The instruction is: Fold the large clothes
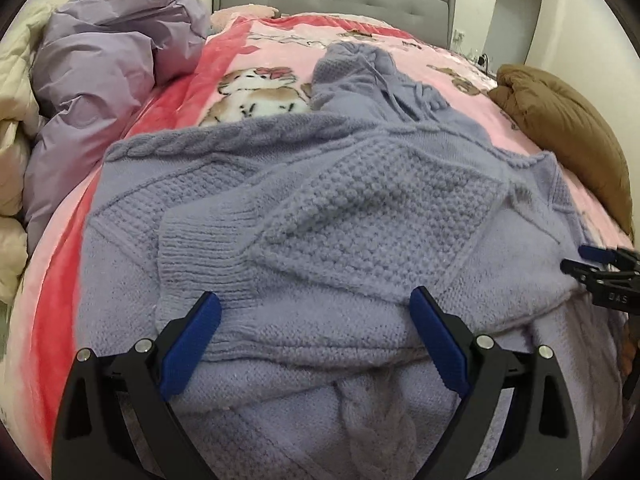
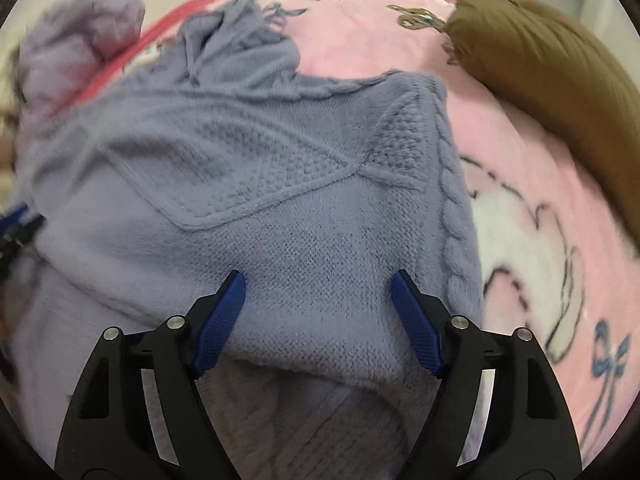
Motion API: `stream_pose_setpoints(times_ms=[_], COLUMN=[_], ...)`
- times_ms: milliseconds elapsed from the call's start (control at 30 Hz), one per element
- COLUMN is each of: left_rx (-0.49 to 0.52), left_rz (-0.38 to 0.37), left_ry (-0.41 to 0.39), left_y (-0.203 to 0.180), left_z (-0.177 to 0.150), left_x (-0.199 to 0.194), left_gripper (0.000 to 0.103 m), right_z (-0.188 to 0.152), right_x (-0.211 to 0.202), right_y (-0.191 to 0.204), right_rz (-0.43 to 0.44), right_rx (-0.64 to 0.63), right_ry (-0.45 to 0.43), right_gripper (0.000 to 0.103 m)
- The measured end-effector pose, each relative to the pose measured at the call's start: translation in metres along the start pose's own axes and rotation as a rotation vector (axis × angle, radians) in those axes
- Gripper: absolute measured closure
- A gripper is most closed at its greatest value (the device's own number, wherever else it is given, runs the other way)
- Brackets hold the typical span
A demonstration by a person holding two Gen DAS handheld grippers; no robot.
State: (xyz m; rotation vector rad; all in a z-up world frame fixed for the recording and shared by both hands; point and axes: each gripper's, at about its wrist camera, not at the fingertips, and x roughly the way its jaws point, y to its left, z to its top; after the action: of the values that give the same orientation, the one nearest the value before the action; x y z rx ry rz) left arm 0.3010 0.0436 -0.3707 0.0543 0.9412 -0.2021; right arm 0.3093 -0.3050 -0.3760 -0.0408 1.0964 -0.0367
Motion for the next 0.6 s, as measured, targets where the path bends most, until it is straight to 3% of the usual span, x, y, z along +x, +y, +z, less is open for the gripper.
stream_pose_setpoints(times_ms=[167,233,300,433,500,600], left_rx=[-0.005,-0.02,-0.053,-0.016,0.014,0.042], left_rz=[0.025,0.037,0.015,-0.076,-0.102,-0.138], left_ry=[0.01,0.005,-0.037,-0.144,-0.134,-0.058], left_y=[-0.004,-0.003,0.002,0.008,0.008,0.01], left_z=[-0.004,0.004,0.015,0.06,0.086,0.142], left_x=[-0.004,-0.013,-0.029,-0.056,-0.047,-0.002], left_gripper=[0.01,0.01,0.01,0.01,0.01,0.009], right_z=[0.005,0.01,0.018,0.052,0.083,0.137], right_x=[0.004,-0.005,-0.024,-0.051,-0.047,-0.02], right_y=[0.004,0.002,-0.004,-0.015,-0.018,-0.015], right_rz=[-0.022,0.038,0.159,0.287,0.305,0.343], right_rx=[-0.001,0.018,0.044,0.053,0.052,0.032], right_ry=[0.035,0.033,-0.017,-0.11,-0.116,-0.096], right_gripper=[0.026,0.029,0.029,0.029,0.029,0.029])
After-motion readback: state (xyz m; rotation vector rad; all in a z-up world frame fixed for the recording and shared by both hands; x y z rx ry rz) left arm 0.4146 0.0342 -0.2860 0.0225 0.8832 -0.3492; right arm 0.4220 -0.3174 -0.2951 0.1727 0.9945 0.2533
